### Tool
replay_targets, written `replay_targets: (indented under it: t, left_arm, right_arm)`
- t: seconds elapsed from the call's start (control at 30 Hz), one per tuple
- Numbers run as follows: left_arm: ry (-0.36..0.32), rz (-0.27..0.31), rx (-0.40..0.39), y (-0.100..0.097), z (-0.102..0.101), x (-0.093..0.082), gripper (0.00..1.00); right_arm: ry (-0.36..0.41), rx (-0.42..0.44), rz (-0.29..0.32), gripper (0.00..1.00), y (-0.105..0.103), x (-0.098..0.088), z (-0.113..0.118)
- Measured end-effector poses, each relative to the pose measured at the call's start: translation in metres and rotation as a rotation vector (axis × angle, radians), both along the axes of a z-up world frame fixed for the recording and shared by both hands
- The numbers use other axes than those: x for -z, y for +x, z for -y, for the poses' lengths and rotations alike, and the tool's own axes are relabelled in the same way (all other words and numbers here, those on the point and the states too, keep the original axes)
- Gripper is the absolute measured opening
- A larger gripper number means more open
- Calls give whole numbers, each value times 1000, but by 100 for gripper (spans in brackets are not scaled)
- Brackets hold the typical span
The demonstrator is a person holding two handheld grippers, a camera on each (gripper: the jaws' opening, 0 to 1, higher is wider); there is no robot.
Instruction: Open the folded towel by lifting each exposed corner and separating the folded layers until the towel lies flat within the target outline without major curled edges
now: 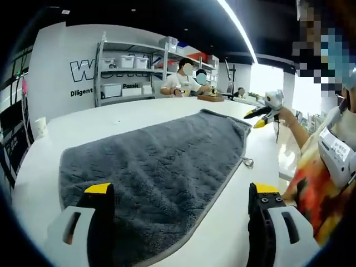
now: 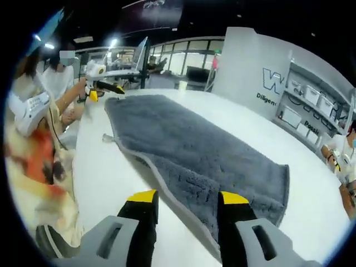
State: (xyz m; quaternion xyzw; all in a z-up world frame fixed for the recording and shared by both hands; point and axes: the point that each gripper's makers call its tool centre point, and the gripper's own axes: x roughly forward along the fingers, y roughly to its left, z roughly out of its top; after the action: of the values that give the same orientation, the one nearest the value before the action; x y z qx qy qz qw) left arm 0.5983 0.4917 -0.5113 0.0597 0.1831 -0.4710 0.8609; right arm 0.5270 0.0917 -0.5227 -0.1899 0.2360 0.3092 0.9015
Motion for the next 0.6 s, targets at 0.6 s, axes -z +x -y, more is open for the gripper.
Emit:
replay_targets:
  t: [0.6]
  left_arm:
    - [-18,11,-17,-4,-8,-5,97]
  right_arm:
    - [-152,41,-88,0,-1,36,29]
